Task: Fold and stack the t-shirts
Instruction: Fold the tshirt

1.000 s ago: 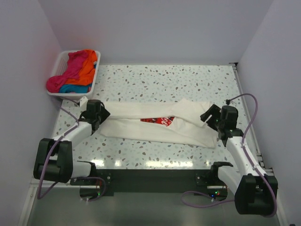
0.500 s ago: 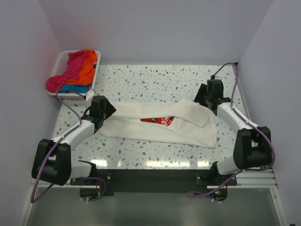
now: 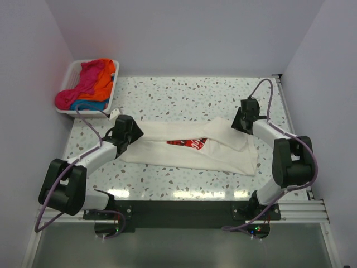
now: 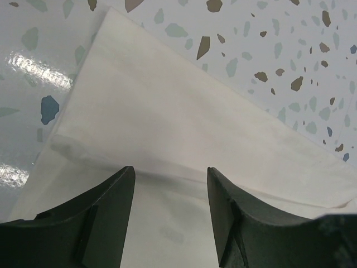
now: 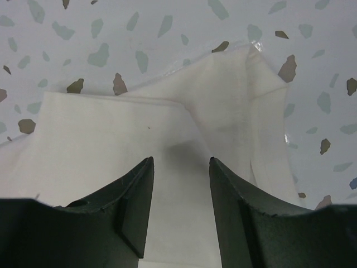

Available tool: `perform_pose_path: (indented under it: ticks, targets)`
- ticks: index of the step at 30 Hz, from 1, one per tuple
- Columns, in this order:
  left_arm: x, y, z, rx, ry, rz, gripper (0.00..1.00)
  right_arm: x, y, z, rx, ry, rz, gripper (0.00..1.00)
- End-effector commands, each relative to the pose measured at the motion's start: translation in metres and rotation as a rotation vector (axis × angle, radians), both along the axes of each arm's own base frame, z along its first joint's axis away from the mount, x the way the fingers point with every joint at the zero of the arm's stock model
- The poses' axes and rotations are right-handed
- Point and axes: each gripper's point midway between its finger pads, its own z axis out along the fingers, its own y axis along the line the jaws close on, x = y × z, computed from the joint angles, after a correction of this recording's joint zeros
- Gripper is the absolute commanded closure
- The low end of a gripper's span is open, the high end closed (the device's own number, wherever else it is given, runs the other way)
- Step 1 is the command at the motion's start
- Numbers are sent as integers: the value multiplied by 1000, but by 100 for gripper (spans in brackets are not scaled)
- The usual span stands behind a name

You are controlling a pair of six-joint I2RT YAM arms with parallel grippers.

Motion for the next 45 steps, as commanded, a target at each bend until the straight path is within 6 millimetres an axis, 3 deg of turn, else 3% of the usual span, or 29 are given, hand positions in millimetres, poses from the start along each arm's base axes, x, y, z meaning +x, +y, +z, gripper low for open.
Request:
perform_pose_path:
  ticks: [1,8,13,14,18,26,27,33,35,39,45]
  targets:
    - [14,-8,19,-15,-73,-17,41,17,-5,8,-25,-50,-20,52]
    - [12,-10,18,-23,-75,-35,41,24,-1,-2,-5,-42,-11,53]
    - [11,-11,16,-25,-73,-36,41,16,2,-4,24,-50,-7,77]
    - [12,-11,17,-29,-75,-36,41,16,3,2,31,-67,-8,85]
    - [12,-12,17,-31,-76,-37,41,9,5,11,49,-94,-1,100]
    - [10,-10,13,-30,-72,-30,41,-22,21,19,143,-129,50,100]
    - [10,-10,13,-30,-72,-30,41,-25,23,29,158,-160,58,100]
    - [9,-11,8,-39,-65,-27,41,-67,34,18,236,-155,91,100]
    - [9,-11,7,-42,-66,-23,41,-77,39,22,267,-177,106,100]
    - [9,-12,4,-45,-61,-28,41,-106,45,6,304,-150,124,100]
    - [8,-12,1,-46,-58,-26,41,-134,46,5,332,-161,129,100]
